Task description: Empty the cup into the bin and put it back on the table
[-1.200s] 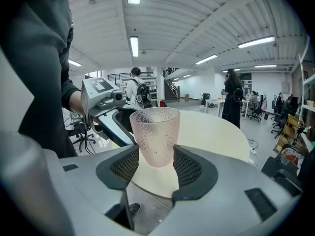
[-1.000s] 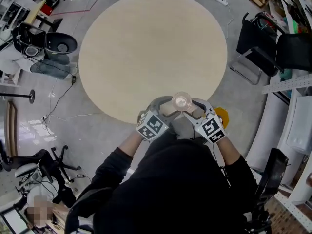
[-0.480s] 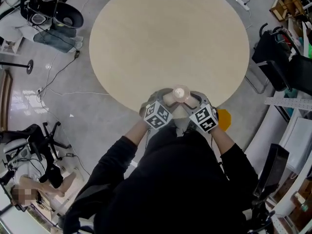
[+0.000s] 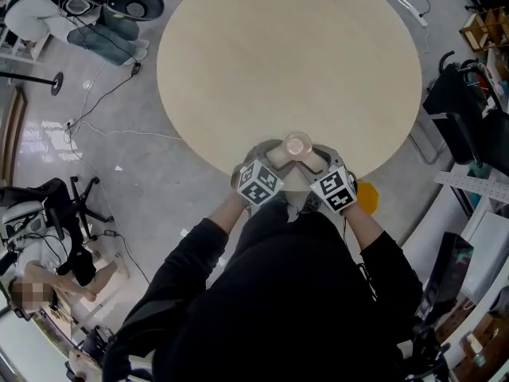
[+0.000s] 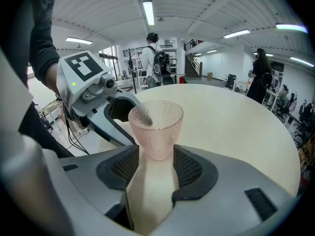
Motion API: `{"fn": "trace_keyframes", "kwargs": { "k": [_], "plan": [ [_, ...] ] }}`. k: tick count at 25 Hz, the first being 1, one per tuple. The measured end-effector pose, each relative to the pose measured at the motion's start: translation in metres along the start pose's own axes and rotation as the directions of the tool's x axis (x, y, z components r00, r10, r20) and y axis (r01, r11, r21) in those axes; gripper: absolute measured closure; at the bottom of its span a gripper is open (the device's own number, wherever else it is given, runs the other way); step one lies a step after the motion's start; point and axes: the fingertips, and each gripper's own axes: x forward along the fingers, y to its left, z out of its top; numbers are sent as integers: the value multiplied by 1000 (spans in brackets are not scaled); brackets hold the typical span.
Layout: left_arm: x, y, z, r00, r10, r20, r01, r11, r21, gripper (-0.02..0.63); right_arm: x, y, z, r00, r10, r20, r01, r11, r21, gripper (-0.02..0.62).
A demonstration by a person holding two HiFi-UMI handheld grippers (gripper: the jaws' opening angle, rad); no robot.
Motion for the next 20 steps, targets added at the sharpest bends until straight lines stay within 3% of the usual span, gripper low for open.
{"fn": "trace_keyframes", "kwargs": {
  "k": [5, 9, 11, 14, 17, 20],
  "plan": [
    [-10, -10, 6, 999, 52, -4, -52, 995, -83, 347, -30, -10, -12, 999, 27, 20, -27, 999, 35, 370],
    [-30, -11, -1, 995, 93, 41, -84, 981, -177, 347, -41, -5, -17, 998, 39, 52, -43, 996, 79, 371],
    [-44, -18, 4, 991, 106, 81, -84, 968, -238, 354, -54, -2, -14, 994, 61, 96, -72, 990, 120, 420],
    [-68, -28, 21, 977, 154, 149, -102, 946, -308, 475, -80, -1, 2, 978, 94, 187, -127, 977, 174, 540],
    [-97, -37, 50, 949, 218, 226, -134, 933, -335, 555, -108, 3, 23, 955, 128, 267, -182, 965, 189, 568],
    [-125, -58, 99, 915, 221, 338, -115, 945, -307, 583, -140, 12, 48, 919, 180, 350, -253, 951, 175, 580]
  ]
}}
